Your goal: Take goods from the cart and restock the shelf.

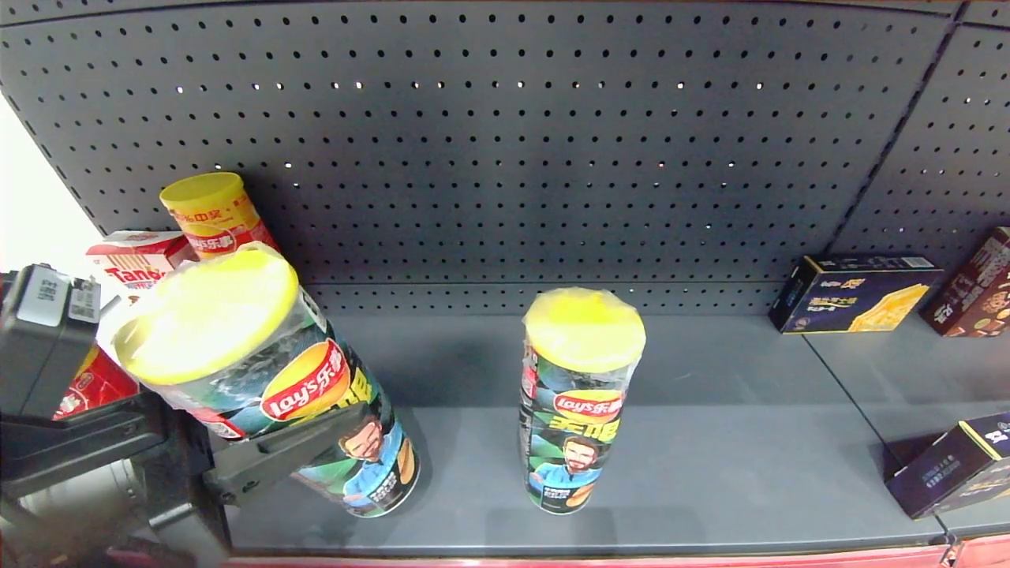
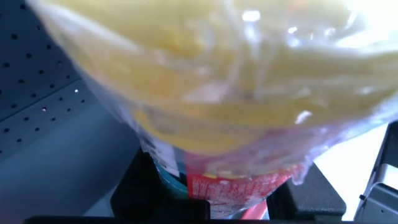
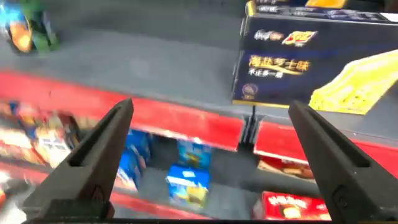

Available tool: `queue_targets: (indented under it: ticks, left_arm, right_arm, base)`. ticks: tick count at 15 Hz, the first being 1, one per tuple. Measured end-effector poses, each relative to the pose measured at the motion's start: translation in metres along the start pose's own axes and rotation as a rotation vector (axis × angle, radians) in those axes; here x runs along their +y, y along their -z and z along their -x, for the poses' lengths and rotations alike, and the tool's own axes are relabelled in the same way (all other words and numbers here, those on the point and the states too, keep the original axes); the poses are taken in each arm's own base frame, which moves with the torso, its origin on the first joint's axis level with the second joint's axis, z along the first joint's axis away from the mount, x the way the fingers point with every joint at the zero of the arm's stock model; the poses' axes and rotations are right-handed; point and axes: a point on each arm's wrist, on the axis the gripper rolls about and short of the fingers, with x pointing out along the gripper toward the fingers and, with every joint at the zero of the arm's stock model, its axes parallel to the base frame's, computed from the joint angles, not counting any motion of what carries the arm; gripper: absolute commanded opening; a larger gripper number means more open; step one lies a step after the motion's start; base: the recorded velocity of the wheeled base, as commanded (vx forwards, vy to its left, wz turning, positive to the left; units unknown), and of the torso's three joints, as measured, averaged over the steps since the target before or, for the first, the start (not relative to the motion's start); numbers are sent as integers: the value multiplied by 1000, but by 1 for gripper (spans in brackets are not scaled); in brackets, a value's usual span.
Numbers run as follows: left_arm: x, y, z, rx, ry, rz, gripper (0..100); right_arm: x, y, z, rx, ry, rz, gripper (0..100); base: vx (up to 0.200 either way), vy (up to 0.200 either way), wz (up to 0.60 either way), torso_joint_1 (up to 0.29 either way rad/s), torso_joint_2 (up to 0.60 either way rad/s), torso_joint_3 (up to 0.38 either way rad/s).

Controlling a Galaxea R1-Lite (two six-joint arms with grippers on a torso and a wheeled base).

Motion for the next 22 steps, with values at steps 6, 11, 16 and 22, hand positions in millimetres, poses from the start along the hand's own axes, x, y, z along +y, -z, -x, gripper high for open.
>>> queue_targets:
  ticks: [6, 11, 16, 22]
  left_arm:
    - [-1, 0, -1, -1, 36, 2, 0]
    - [2, -13, -5, -35, 45, -12, 0]
    - [15, -31, -33, -51, 85, 16, 0]
    - [25, -52, -71, 100, 159, 88, 0]
  right_arm:
    - [2, 10, 0, 72, -84, -35, 100]
    - [2, 10, 0, 75, -79, -41, 100]
    - [2, 10, 0, 75, -79, -42, 100]
    - [2, 10, -1, 75, -79, -41, 100]
  base:
    - [0, 0, 0, 0, 0, 0]
    - [0, 0, 0, 0, 0, 0]
    - [0, 0, 0, 0, 0, 0]
    - [0, 0, 0, 0, 0, 0]
